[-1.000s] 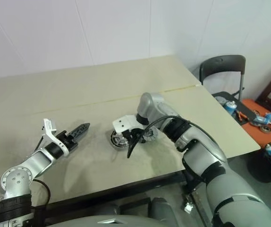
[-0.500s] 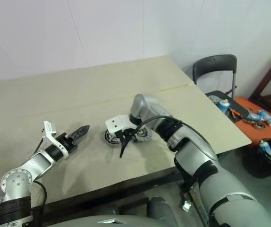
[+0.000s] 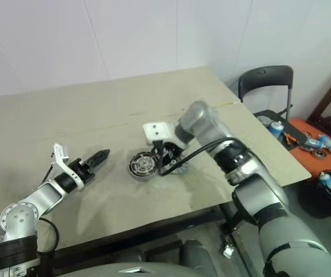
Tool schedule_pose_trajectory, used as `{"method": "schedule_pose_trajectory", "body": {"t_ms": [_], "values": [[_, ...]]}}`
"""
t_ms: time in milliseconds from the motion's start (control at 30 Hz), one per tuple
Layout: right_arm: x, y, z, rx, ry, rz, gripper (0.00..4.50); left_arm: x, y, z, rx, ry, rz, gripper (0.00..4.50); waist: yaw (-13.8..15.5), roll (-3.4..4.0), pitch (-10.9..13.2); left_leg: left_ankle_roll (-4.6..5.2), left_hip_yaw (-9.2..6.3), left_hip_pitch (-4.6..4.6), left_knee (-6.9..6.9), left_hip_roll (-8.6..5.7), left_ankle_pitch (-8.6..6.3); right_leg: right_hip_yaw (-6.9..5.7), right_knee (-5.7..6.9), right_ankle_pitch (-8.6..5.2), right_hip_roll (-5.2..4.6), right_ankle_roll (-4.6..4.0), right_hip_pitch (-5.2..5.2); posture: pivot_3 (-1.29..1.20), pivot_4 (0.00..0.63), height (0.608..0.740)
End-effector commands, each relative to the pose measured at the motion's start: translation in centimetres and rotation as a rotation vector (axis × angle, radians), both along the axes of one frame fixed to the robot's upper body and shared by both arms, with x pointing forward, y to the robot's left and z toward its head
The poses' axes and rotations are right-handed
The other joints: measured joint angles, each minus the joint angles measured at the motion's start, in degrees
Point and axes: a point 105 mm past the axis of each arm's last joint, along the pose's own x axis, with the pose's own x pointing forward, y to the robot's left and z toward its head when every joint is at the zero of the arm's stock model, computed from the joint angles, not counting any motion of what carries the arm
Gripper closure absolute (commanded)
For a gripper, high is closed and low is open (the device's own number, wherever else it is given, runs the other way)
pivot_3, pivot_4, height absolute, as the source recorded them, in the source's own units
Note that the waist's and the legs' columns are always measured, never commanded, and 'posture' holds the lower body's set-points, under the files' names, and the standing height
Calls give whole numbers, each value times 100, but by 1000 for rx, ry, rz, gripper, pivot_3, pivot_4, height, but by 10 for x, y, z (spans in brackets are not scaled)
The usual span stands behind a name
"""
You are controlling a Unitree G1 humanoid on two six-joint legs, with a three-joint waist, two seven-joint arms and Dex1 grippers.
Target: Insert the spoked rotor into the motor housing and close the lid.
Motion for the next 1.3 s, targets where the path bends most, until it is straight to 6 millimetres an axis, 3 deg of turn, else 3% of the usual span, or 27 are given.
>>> {"method": "schedule_pose_trajectory", "body": {"t_ms": [33,133,267,400,467,567,700,900,1100,1300], "values": [[11,-24,22,199,47,-232,2441,-2,-5,30,-24,-107,-92,2223,45,0,0,0,1,-1,0,0,0,0,-1,-1,0,-2,0,0,0,740],[32,-59,4,310,-38,-531,2441,0,-6,33,32,-117,-137,2223,103,-8,-5,2,2,3,-2,1,-2,-1,-5,-11,1,-15,4,0,0,740],[27,-85,-18,410,-6,-798,2441,-2,-16,41,193,-192,-246,2223,101,11,14,7,19,-3,0,0,-4,5,-9,-12,6,-17,-1,0,0,740],[20,-104,-31,544,202,-1061,2441,-4,-31,48,401,-355,-372,2223,64,24,24,9,35,-19,-3,4,-6,22,-7,-10,15,-17,-21,0,0,740],[8,-106,-39,583,419,-1132,2441,-3,-34,49,465,-424,-414,2223,87,24,24,10,42,-18,-1,4,-6,28,-6,-10,16,-18,-22,0,0,740],[-21,-101,-30,695,778,-1073,2441,-8,-41,42,553,-493,-510,2223,101,29,28,12,37,-18,1,6,-6,27,-6,-11,19,-20,-22,0,0,740],[-38,-111,-61,635,919,-1160,2441,-5,-47,38,572,-523,-545,2223,101,32,29,22,37,-18,2,6,-11,19,-15,-12,18,-17,-17,0,0,740],[-43,-118,-87,555,939,-1289,2441,-2,-49,37,564,-539,-545,2223,38,40,34,42,53,-54,7,6,-22,27,-40,-6,18,-5,-12,0,0,740],[-40,-103,-91,556,924,-1279,2441,-7,-49,38,477,-463,-564,2223,59,39,34,46,47,-53,7,11,-24,25,-51,1,22,6,-14,0,0,740],[-36,-81,-79,599,887,-1196,2441,-13,-48,34,480,-449,-545,2223,51,41,34,47,47,-50,8,11,-25,25,-56,5,22,12,-14,0,0,740]]}}
